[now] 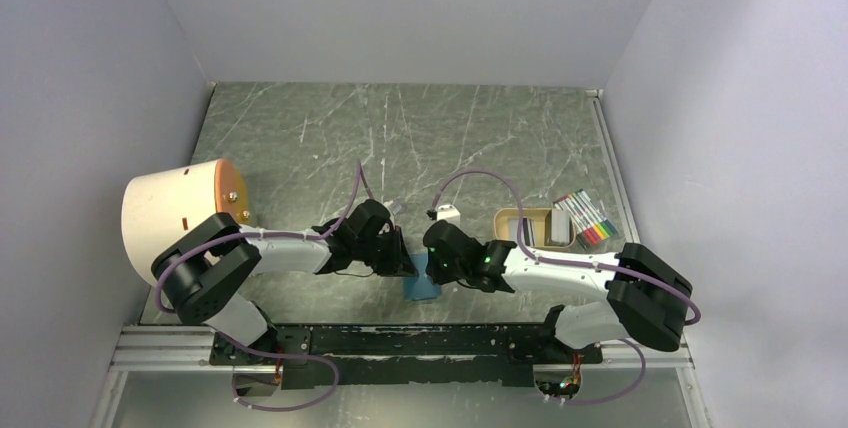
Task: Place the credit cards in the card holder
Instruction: Close the card holder at the center of the board.
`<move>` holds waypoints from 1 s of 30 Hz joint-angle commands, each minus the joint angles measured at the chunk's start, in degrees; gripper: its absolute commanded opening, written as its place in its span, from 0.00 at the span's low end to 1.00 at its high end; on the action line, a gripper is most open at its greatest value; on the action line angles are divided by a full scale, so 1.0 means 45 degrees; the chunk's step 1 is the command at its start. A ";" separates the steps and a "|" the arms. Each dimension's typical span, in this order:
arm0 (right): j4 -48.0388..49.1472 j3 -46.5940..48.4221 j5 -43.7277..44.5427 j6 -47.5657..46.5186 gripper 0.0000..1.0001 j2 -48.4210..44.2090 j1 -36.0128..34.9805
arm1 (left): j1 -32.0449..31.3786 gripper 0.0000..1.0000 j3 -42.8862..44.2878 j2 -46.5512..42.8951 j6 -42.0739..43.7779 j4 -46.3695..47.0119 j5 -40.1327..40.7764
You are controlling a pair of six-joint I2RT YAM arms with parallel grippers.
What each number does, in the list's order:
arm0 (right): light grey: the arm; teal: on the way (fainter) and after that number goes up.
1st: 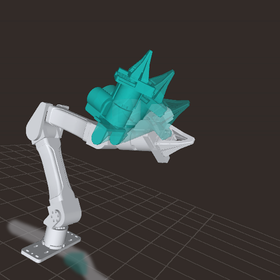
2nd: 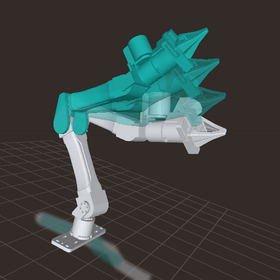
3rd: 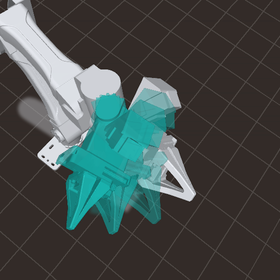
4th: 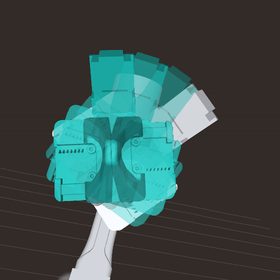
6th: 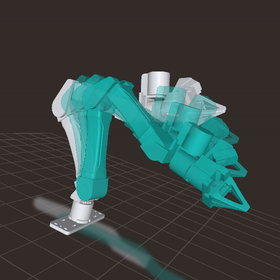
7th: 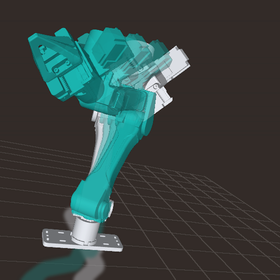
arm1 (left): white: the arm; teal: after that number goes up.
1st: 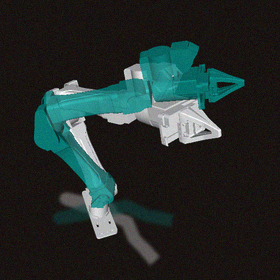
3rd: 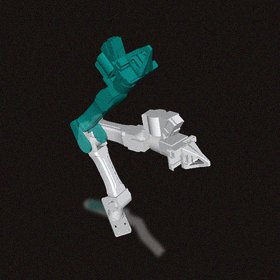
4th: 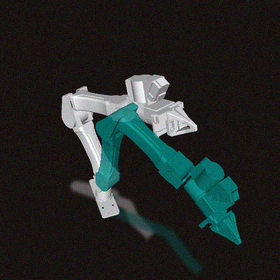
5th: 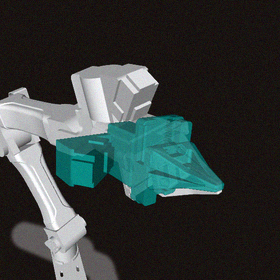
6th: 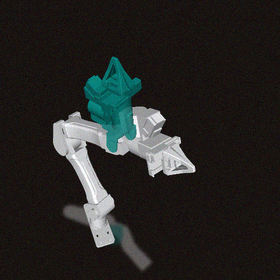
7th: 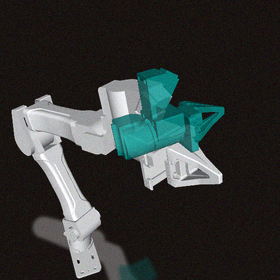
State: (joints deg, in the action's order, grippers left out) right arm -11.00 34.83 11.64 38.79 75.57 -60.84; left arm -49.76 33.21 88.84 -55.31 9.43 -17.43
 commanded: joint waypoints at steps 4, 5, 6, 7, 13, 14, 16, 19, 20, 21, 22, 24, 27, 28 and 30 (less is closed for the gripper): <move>0.0159 0.0209 -0.0301 -0.0012 0.00 0.0120 -0.0114 | -0.0155 0.17 -0.0271 0.0466 0.0190 -0.0628 0.0125; 0.0224 0.0209 -0.0345 0.0011 0.00 0.0138 -0.0145 | -0.0161 0.17 -0.0281 0.0437 0.0183 -0.0628 0.0141; 0.0254 0.0219 -0.0366 0.0013 0.00 0.0179 -0.0151 | -0.0155 0.17 -0.0304 0.0400 0.0189 -0.0596 0.0150; 0.0240 0.0235 -0.0351 0.0031 0.00 0.0218 -0.0150 | -0.0154 0.18 -0.0326 0.0366 0.0197 -0.0590 0.0159; 0.0227 0.0302 -0.0328 0.0071 0.00 0.0374 -0.0210 | -0.0164 0.18 -0.0330 0.0398 0.0195 -0.0534 0.0129; 0.0220 0.0292 -0.0312 0.0072 0.00 0.0348 -0.0228 | -0.0164 0.18 -0.0330 0.0422 0.0200 -0.0519 0.0124; 0.0186 0.0288 -0.0286 0.0068 0.00 0.0355 -0.0276 | -0.0173 0.18 -0.0344 0.0399 0.0201 -0.0537 0.0126; 0.0128 0.0283 -0.0301 0.0103 0.00 0.0435 -0.0306 | -0.0159 0.18 -0.0368 0.0373 0.0206 -0.0550 0.0146; 0.0120 0.0259 -0.0316 0.0110 0.00 0.0446 -0.0335 | -0.0154 0.18 -0.0354 0.0361 0.0216 -0.0555 0.0146; 0.0138 0.0240 -0.0320 0.0141 0.00 0.0449 -0.0387 | -0.0168 0.18 -0.0350 0.0369 0.0220 -0.0568 0.0170; 0.0141 0.0225 -0.0330 0.0149 0.00 0.0467 -0.0428 | -0.0156 0.18 -0.0364 0.0360 0.0203 -0.0569 0.0156; 0.0083 0.0275 -0.0340 0.0206 0.00 0.0514 -0.0547 | -0.0154 0.18 -0.0383 0.0364 0.0206 -0.0543 0.0155; -0.0029 0.0235 -0.0242 0.0457 0.00 0.0583 -0.0861 | -0.0154 0.18 -0.0388 0.0347 0.0191 -0.0581 0.0188; -0.0061 0.0213 -0.0113 0.0521 0.00 0.0630 -0.1102 | -0.0156 0.18 -0.0388 0.0330 0.0183 -0.0591 0.0198; -0.0133 0.0189 0.0011 0.0607 0.00 0.0821 -0.1333 | -0.0154 0.18 -0.0426 0.0332 0.0169 -0.0536 0.0204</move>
State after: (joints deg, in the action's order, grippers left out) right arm -11.11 35.64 14.15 38.96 76.82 -63.46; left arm -49.76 33.17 88.88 -55.31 9.52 -17.52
